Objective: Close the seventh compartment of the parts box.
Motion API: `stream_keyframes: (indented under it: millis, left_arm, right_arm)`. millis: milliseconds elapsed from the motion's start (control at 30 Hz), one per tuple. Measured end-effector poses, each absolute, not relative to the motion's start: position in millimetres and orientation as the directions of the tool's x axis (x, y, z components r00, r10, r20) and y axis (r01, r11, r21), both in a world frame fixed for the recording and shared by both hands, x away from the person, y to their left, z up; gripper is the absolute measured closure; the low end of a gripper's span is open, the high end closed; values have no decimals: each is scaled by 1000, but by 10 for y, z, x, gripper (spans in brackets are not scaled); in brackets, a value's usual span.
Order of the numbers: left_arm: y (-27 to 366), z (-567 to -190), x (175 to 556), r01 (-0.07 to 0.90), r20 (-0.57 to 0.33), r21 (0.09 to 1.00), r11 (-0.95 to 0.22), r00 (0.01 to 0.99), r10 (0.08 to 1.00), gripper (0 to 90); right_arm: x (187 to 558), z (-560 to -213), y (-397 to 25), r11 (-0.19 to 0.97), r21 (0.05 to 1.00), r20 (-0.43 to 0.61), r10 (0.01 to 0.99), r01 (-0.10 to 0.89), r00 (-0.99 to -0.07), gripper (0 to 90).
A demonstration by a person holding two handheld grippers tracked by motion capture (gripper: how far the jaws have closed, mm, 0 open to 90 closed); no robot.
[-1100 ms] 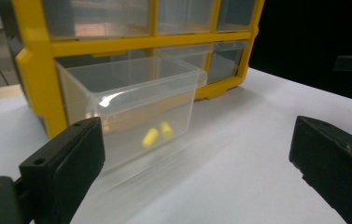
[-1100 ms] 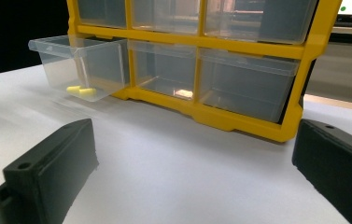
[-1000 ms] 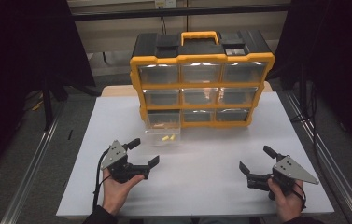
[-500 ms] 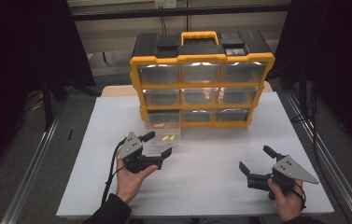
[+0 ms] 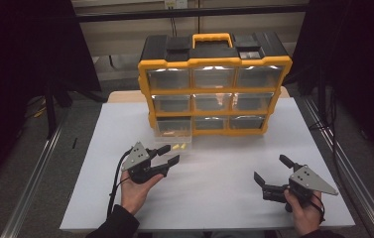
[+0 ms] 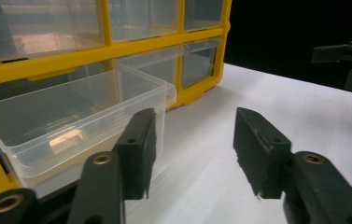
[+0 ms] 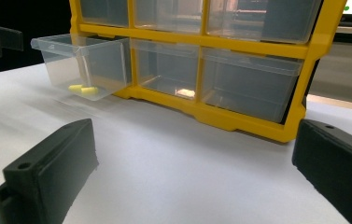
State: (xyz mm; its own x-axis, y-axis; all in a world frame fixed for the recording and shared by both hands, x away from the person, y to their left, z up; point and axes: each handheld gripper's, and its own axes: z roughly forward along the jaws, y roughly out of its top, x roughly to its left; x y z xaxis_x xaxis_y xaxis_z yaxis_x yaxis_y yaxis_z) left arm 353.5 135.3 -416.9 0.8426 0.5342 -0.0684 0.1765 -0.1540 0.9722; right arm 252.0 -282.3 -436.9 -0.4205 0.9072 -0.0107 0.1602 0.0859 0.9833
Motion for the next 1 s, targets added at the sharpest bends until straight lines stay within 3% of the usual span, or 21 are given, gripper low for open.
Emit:
stream_keyframes:
  millis: [400,1000]
  left_arm:
    - [1328,-4197,3552,198,-116,971,-131,877,466,898]
    - [1306,-4314,3711,238,-137,959,-157,867,479,900]
  right_arm:
    - [2523,-4372,-2826,86,983,-10,907,161,-421,0]
    - [2530,-4382,-2853,76,983,1,909,166,-418,0]
